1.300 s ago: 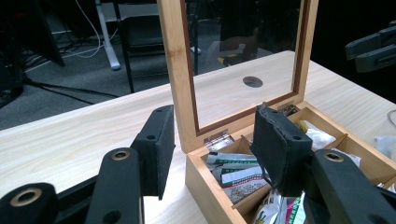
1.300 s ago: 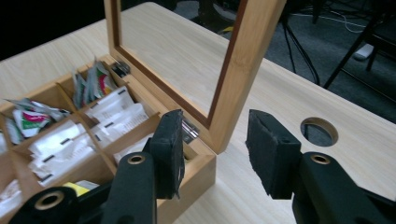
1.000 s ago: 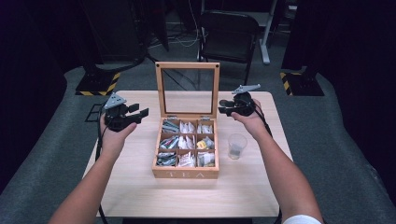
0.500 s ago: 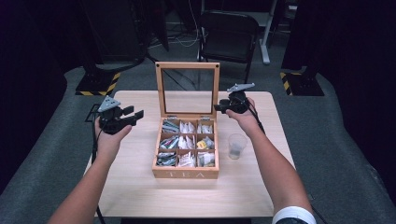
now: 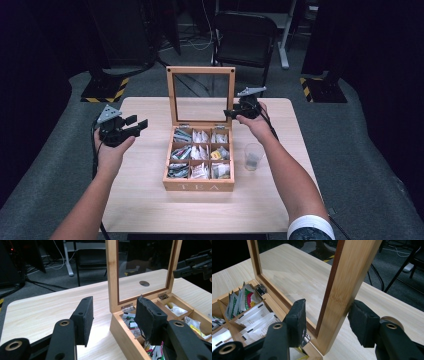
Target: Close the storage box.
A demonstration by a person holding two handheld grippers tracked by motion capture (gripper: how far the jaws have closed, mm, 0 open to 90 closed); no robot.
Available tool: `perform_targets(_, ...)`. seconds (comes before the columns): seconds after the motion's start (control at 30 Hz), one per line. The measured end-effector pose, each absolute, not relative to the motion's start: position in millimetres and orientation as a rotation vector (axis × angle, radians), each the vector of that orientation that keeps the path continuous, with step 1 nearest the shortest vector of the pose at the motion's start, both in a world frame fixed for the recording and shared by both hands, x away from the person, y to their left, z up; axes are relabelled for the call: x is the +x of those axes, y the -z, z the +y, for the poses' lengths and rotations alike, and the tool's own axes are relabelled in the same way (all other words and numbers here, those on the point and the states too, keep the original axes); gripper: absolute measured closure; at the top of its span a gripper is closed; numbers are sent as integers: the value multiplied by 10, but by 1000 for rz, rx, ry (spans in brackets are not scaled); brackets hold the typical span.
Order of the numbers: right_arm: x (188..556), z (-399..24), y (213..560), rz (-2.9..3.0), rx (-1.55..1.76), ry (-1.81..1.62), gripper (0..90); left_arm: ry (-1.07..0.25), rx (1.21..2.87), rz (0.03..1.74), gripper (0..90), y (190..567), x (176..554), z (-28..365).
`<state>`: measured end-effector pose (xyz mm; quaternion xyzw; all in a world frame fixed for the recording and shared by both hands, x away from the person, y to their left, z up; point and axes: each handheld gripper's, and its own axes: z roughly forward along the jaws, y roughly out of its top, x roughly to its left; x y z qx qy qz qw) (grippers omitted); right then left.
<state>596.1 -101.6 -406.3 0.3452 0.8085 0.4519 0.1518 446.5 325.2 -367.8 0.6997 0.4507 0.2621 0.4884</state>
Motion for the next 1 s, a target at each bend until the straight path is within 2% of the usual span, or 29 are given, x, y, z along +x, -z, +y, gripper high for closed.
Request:
perform_targets(0.13, 5959, -1023, 4034, 2301, 999, -1337, 459, -632, 1694, 1102, 486, 3698, 4470, 3261)
perform_targets(0.47, 5900, -1033, 3974, 2315, 1014, -1335, 486, -627, 1711, 1078, 486, 3657, 4508, 3194)
perform_targets(0.6, 5878, -1055, 3948, 2329, 989, -1323, 532, -626, 1713, 1075, 486, 3655, 4516, 3178)
perform_targets(0.83, 5795, -1052, 3866, 2325, 973, -1321, 544, -621, 1723, 1069, 486, 3664, 4526, 3129)
perform_targets(1.0, 5734, -1072, 3768, 2310, 949, -1366, 599, -619, 1721, 1066, 486, 3672, 4538, 3091)
